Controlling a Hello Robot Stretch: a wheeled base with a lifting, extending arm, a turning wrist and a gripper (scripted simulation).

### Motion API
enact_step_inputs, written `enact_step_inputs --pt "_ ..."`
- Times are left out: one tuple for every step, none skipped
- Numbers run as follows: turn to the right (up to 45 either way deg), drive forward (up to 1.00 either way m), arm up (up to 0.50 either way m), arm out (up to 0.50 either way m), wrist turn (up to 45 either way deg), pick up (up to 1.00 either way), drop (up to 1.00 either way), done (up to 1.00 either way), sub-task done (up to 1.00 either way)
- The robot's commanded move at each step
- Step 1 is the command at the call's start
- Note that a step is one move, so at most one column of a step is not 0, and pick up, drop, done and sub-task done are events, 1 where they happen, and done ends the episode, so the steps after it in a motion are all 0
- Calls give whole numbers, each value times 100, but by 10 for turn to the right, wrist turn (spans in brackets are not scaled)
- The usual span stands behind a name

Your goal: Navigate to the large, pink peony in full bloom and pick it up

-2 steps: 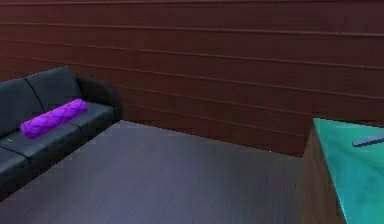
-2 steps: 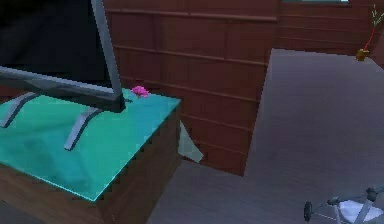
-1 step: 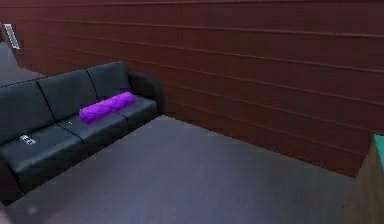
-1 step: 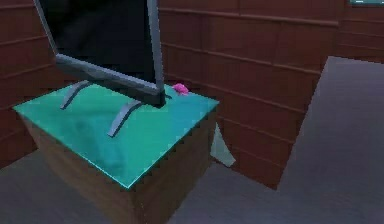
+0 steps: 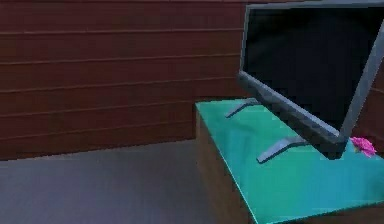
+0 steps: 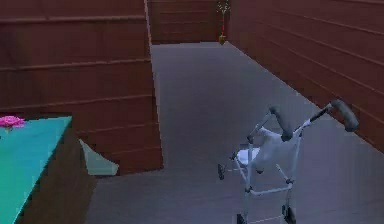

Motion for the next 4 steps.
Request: enact_step_inputs --pt "450 0 0 0 0 0 0 0 0" --pt "180 0 0 0 0 0 0 0 0" --pt "0 95 0 0 0 0 0 0 0" --pt "-450 0 0 0 0 0 0 0 0"
